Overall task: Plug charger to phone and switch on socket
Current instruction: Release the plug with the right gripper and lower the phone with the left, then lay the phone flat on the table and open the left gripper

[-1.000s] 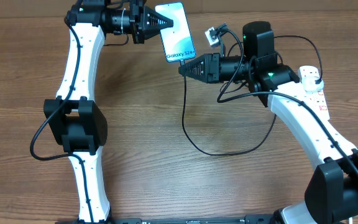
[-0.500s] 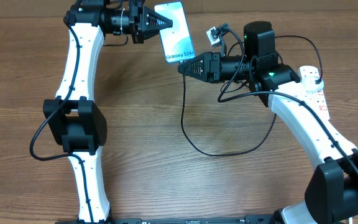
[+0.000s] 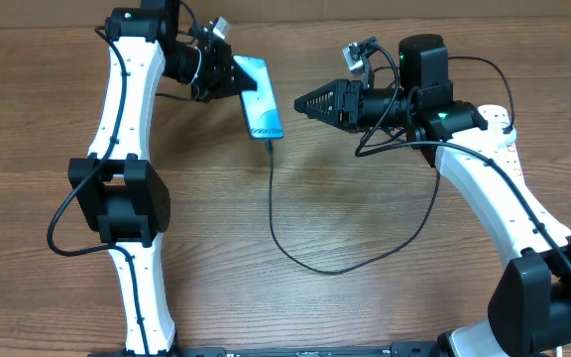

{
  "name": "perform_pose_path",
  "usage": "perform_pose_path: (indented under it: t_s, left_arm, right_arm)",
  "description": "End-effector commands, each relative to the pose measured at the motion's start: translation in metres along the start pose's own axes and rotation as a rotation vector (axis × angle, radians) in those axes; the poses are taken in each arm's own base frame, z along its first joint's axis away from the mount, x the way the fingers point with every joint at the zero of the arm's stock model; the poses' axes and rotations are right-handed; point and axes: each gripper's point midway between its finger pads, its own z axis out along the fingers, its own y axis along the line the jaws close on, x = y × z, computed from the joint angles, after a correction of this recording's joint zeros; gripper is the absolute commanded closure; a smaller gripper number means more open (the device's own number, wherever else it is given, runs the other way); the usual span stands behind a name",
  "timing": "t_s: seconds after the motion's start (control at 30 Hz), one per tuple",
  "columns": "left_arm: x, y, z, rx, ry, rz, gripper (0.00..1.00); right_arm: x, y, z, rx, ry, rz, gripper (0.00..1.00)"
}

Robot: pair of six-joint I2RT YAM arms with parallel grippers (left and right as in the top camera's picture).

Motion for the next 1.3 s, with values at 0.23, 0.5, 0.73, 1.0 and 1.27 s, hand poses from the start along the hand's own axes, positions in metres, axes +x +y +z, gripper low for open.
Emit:
perform_pose_path:
  t_s: [0.23, 0.5, 0.73, 1.0, 1.27]
  left_arm:
    - [0.015, 0.073, 0.029, -0.169, 0.061, -0.013, 0.96]
    - [0.029, 0.108, 0.056, -0.167, 0.089, -0.089, 0.96]
    - [0.035, 0.116, 0.067, -0.143, 0.099, -0.104, 0.96]
    - [0.035, 0.119, 0.067, -0.161, 0.096, -0.101, 0.79]
    - [0.035, 0.127, 0.066, -0.206, 0.093, -0.098, 0.69]
  right_arm:
    - [-0.002, -0.007, -0.006, 0.081, -0.025, -0.019, 0.38]
    - [-0.001, -0.012, -0.006, 0.103, -0.026, -0.004, 0.38]
    - [0.0, -0.015, -0.006, 0.119, -0.025, 0.008, 0.38]
    - [0.001, -0.016, -0.006, 0.122, -0.023, 0.012, 0.38]
    - [0.001, -0.016, -0.007, 0.122, -0.024, 0.012, 0.38]
